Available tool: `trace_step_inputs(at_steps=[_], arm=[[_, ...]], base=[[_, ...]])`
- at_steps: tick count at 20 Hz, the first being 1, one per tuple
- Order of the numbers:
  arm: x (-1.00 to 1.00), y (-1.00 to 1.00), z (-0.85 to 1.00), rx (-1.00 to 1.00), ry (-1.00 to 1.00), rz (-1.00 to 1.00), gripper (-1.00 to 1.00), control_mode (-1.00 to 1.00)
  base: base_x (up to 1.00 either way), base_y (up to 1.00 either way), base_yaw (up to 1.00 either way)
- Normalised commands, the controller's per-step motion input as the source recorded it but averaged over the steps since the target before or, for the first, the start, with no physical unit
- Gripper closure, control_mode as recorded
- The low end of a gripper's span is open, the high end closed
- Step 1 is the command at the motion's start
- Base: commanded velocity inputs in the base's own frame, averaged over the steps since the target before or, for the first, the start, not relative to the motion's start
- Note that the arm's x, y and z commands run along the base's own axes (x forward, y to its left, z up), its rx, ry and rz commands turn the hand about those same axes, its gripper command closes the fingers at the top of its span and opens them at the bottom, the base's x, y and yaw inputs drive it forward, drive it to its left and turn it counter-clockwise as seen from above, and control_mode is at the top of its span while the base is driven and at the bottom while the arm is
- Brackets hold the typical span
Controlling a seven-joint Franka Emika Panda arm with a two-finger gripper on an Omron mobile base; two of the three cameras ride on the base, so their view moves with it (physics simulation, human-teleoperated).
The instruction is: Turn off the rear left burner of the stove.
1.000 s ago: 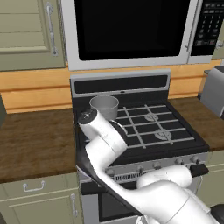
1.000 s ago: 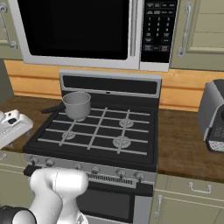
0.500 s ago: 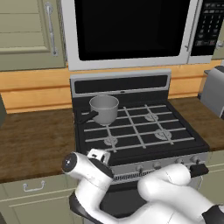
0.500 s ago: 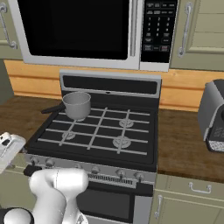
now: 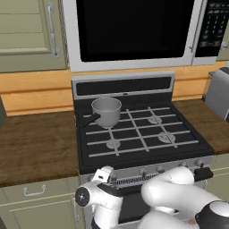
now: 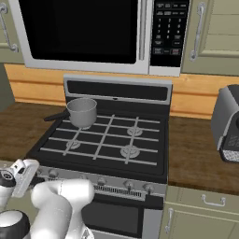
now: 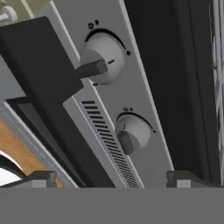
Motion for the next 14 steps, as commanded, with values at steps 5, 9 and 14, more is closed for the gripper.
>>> trace_step_inputs(at_steps=[5,9,14], arm=[[0.40,0.00,-0.41,-0.02,-0.27,0.00,-1.00,-1.00],[0.29,0.00,-0.24,-0.01,-0.21,0.00,-1.00,-1.00],[0.25,0.01,-0.14,0.00,-0.17,0.00,-1.00,-1.00]], base=[[0.00,0.00,0.00],[0.00,0.00,0.00],[0.00,0.00,0.00]])
